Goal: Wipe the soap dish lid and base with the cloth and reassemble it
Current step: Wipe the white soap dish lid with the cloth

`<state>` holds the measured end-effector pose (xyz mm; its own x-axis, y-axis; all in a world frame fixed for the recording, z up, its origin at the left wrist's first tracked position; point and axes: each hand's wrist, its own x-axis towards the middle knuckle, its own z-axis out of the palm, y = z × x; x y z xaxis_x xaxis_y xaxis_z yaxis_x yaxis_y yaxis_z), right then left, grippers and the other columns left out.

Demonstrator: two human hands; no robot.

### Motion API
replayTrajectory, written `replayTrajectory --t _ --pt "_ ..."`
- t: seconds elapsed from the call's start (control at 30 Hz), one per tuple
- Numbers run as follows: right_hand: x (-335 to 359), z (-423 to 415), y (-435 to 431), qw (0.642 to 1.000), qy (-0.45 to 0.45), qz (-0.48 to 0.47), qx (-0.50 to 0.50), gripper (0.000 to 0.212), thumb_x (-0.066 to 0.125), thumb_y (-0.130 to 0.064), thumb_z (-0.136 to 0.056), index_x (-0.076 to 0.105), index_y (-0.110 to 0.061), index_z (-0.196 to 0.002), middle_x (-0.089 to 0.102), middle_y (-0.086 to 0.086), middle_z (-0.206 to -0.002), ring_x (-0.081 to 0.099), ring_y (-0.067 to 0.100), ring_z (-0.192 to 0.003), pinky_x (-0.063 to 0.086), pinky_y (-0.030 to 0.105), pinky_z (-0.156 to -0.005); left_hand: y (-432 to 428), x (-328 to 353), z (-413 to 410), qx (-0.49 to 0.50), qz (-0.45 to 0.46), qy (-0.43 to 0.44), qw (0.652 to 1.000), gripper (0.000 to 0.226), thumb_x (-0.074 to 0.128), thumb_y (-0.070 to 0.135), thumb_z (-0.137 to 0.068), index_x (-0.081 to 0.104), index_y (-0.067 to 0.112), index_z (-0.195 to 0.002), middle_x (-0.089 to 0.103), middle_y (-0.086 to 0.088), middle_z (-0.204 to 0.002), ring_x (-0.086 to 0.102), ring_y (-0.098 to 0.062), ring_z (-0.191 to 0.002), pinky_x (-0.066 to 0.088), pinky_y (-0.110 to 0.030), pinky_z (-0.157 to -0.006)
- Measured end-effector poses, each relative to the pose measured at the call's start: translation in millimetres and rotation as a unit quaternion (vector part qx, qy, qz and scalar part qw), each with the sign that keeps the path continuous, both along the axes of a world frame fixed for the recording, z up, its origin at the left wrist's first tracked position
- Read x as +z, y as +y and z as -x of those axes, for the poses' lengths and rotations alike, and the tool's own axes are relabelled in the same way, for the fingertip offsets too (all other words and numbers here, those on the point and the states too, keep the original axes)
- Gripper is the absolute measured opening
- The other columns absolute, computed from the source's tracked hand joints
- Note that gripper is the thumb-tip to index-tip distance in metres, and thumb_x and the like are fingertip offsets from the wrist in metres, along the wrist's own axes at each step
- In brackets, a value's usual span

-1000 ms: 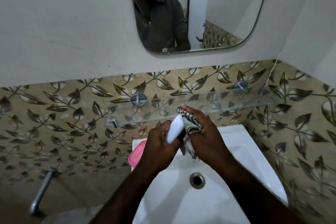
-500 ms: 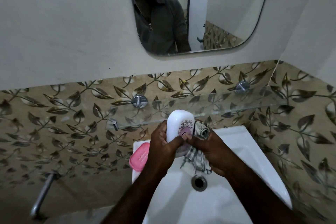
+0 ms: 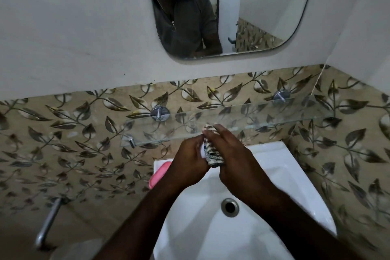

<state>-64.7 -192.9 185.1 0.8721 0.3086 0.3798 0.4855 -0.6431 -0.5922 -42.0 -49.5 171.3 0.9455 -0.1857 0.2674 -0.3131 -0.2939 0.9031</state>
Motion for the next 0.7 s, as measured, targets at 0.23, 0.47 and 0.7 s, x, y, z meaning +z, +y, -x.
replayTrajectory --t 0.23,0.47,0.7 --pt "-8.9 -24.4 -11.9 0.981 0.096 -0.157 -0.067 0.068 0.050 0.015 -0.080 0.053 -0.026 -0.134 0.061 -0.008 -0.128 0.056 0.005 -0.118 0.042 0.023 -0.105 -1.4 6.8 0.9 0.034 -0.010 -0.026 0.999 0.021 0.064 0.015 -0.073 0.059 0.002 -0.088 0.058 -0.024 -0.076 0.050 -0.026 -0.061 0.044 -0.049 -0.056" --pt "-5.2 -19.8 -9.9 0.988 0.045 -0.149 -0.005 0.081 0.051 0.022 -0.069 0.053 -0.023 -0.137 0.059 -0.006 -0.133 0.052 0.005 -0.125 0.039 0.017 -0.106 0.1 9.8 8.6 0.026 0.007 -0.033 0.999 0.017 0.062 0.008 -0.073 0.050 -0.003 -0.077 0.044 -0.008 -0.062 0.037 -0.015 -0.055 0.030 -0.036 -0.048" --pt "3.1 -4.8 -2.3 0.986 0.024 -0.166 -0.012 0.081 0.048 0.019 -0.065 0.054 -0.020 -0.135 0.058 -0.005 -0.135 0.050 0.004 -0.127 0.037 0.021 -0.109 -1.5 11.4 11.9 0.002 0.045 -0.021 0.999 0.016 0.064 0.005 -0.074 0.054 -0.005 -0.080 0.049 -0.013 -0.066 0.042 -0.014 -0.061 0.033 -0.033 -0.054"
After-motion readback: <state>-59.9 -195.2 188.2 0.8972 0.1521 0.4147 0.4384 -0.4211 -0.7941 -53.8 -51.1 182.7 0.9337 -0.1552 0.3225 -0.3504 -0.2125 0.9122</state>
